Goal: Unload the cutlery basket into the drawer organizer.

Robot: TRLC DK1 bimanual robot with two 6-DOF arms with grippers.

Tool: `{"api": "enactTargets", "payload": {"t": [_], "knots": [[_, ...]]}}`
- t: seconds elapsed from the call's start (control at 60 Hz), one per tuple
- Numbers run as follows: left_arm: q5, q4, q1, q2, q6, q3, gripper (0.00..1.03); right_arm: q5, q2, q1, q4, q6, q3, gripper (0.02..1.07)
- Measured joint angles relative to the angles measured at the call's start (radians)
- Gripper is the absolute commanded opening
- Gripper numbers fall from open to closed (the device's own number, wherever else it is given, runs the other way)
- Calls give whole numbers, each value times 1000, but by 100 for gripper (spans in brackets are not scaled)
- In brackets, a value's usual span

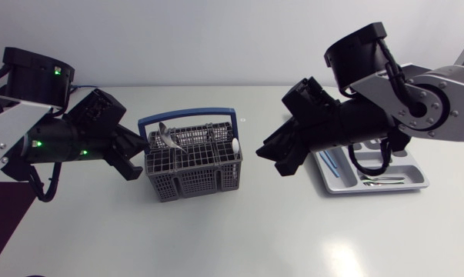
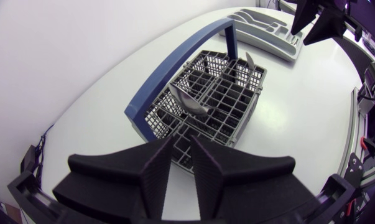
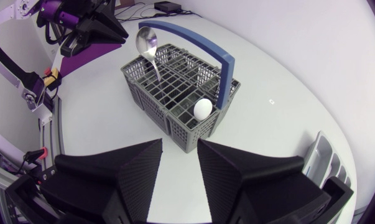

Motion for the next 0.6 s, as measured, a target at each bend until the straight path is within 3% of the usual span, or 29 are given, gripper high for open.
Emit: {"api": "enactTargets", "payload": {"t": [0.333,0.45,0.6], "knots": [[-14,-48,-77,11,-45,42,27,18,0,23,0,3,0,47],[-19,-77,-143,68,-87,119,27,18,-14,20,8,3,-16,47],[-19,-113,-233,191,-153,242,34,14,-52,-11,8,2,-66,47]]}}
